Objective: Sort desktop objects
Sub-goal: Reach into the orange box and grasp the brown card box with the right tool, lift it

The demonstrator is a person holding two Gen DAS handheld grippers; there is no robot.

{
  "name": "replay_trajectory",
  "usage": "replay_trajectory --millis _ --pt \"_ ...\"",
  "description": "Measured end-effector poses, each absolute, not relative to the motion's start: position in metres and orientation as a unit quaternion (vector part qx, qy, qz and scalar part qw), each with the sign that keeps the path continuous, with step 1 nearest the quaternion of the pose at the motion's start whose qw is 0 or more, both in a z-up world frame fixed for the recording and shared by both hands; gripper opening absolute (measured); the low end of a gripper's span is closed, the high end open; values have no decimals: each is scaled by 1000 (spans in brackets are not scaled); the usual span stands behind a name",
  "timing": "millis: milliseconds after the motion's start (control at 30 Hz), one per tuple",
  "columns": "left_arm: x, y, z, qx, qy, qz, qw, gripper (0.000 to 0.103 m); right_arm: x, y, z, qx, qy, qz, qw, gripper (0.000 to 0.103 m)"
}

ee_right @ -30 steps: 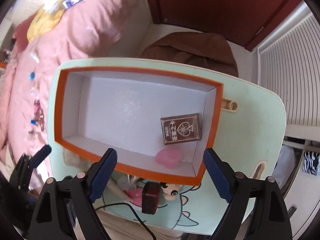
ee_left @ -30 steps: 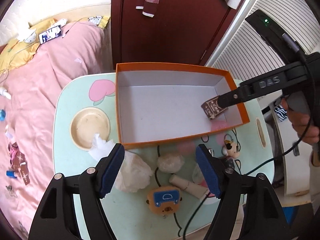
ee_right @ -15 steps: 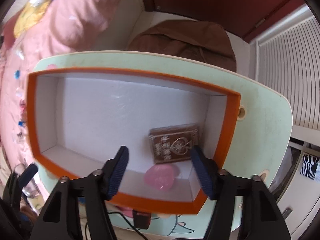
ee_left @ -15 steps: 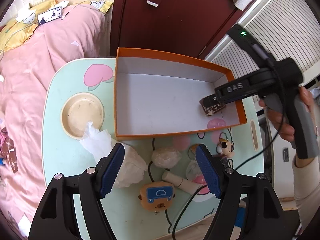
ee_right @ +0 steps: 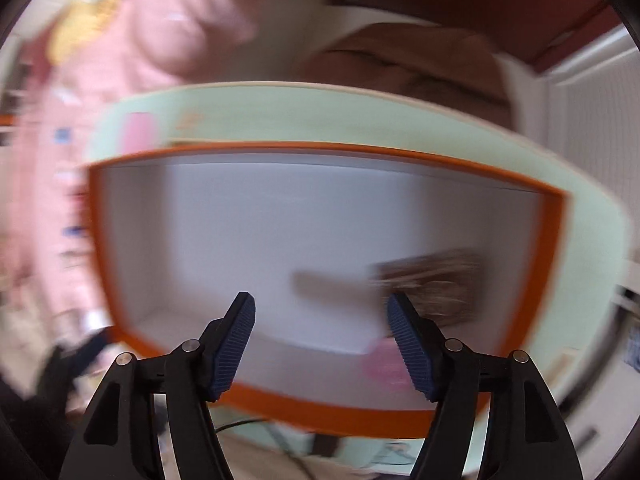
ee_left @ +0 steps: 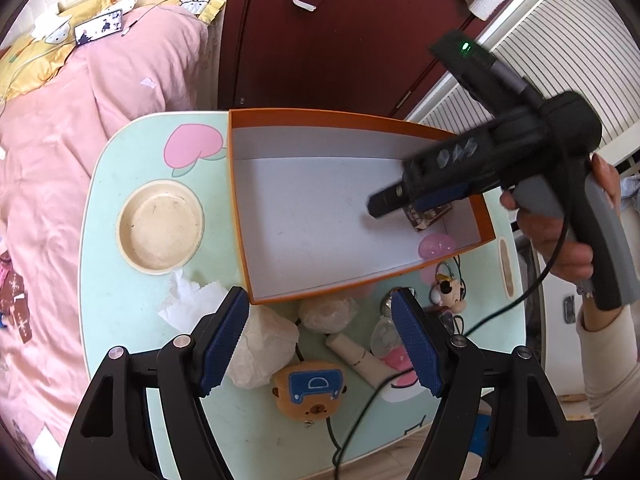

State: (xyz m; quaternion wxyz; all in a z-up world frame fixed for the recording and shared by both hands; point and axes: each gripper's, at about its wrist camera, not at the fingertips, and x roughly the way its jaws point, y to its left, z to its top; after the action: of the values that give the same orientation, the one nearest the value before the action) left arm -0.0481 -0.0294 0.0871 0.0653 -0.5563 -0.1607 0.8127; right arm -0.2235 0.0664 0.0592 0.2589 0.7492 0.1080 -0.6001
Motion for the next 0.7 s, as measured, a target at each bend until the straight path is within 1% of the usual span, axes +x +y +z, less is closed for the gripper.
replay_trajectory --millis 33,67,100,167,267,400,500,567,633,700 --pt "-48 -30 87 -557 -163 812 66 74 -226 69 61 748 98 -605 257 60" --pt "-47 -30 87 -557 -163 812 67 74 -229 72 63 745 89 -610 253 60" --pt "-47 -31 87 -556 -163 812 66 74 -231 74 69 730 100 -633 237 60" --pt "-45 -32 86 -556 -161 813 65 74 -232 77 80 699 142 -667 214 60" --pt "-46 -34 82 -558 -166 810 64 74 -231 79 81 704 185 -657 197 60" --pt "-46 -34 80 -558 -175 809 68 74 -230 73 65 703 255 -642 169 62" --pt "-45 -33 81 -555 -176 810 71 74 -231 68 51 708 285 -626 161 62" --pt "-44 -34 81 -555 -178 810 71 74 -230 64 43 712 305 -611 162 73" --pt "-43 -36 80 -554 -179 810 70 74 -227 60 38 715 318 -599 170 90" --pt "-43 -37 80 -554 -181 810 70 74 -224 58 34 716 332 -591 170 92"
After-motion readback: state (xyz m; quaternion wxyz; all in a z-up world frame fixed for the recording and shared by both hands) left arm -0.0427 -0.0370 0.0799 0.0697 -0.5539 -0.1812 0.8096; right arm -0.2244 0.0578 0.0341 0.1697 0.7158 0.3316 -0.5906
